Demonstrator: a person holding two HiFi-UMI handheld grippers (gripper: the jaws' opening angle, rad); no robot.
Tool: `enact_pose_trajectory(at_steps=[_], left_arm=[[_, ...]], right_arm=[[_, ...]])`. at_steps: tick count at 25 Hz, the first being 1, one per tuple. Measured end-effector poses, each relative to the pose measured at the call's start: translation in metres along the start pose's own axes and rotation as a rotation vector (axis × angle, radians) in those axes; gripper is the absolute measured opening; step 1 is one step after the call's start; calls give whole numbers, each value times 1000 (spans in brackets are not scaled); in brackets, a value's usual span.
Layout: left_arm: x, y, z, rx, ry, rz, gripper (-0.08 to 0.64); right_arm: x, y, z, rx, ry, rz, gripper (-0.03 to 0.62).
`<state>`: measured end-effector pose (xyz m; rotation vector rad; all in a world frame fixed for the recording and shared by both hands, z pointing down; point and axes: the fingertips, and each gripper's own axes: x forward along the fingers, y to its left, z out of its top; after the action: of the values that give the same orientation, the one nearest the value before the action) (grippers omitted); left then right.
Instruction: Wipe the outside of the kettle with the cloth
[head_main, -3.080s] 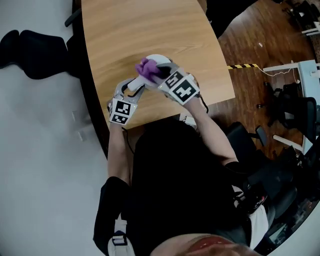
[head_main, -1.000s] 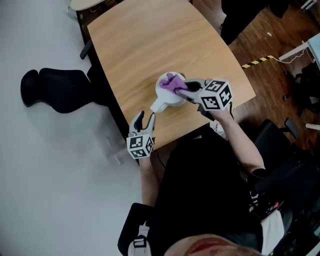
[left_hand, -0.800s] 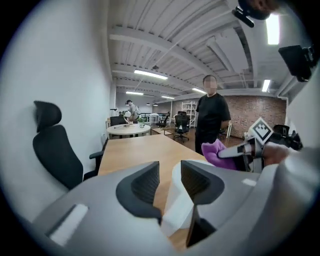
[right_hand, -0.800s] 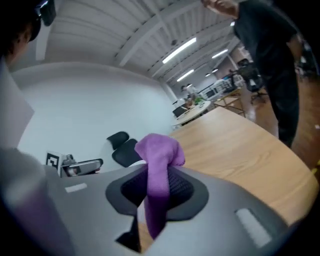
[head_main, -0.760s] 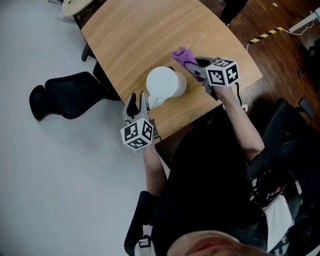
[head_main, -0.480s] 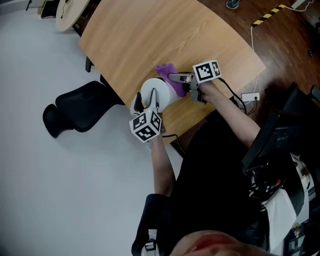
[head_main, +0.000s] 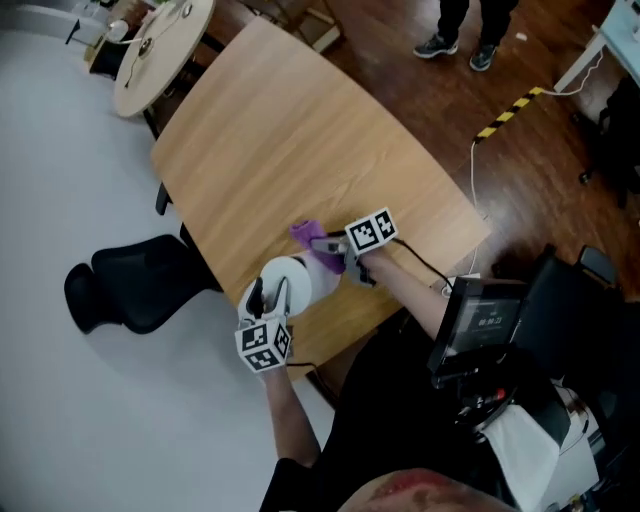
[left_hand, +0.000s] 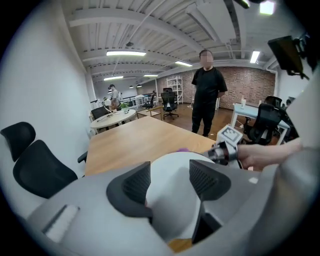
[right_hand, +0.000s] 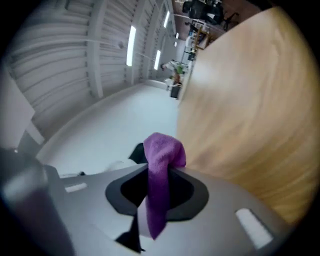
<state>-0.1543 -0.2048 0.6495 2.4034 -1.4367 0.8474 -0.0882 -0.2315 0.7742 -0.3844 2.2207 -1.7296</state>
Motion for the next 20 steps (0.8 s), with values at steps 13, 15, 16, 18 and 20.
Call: enact_pose_trajectory(at_steps=[13, 15, 16, 18, 20], left_arm=[[56, 1, 46, 363, -107, -455, 340], [44, 31, 59, 228, -125, -337, 336], [33, 47, 64, 144, -166, -259, 350], [2, 76, 58, -23, -274, -122, 356], [-27, 96, 25, -131, -348, -42, 356]], right_arm=[[-26, -107, -22, 201, 10, -341, 71], [-10, -89, -26, 164, 27, -327, 73], [-3, -72, -18, 126, 12, -295, 74], [4, -17, 11, 39, -67, -157, 74], [12, 52, 35, -40, -121, 50, 74]])
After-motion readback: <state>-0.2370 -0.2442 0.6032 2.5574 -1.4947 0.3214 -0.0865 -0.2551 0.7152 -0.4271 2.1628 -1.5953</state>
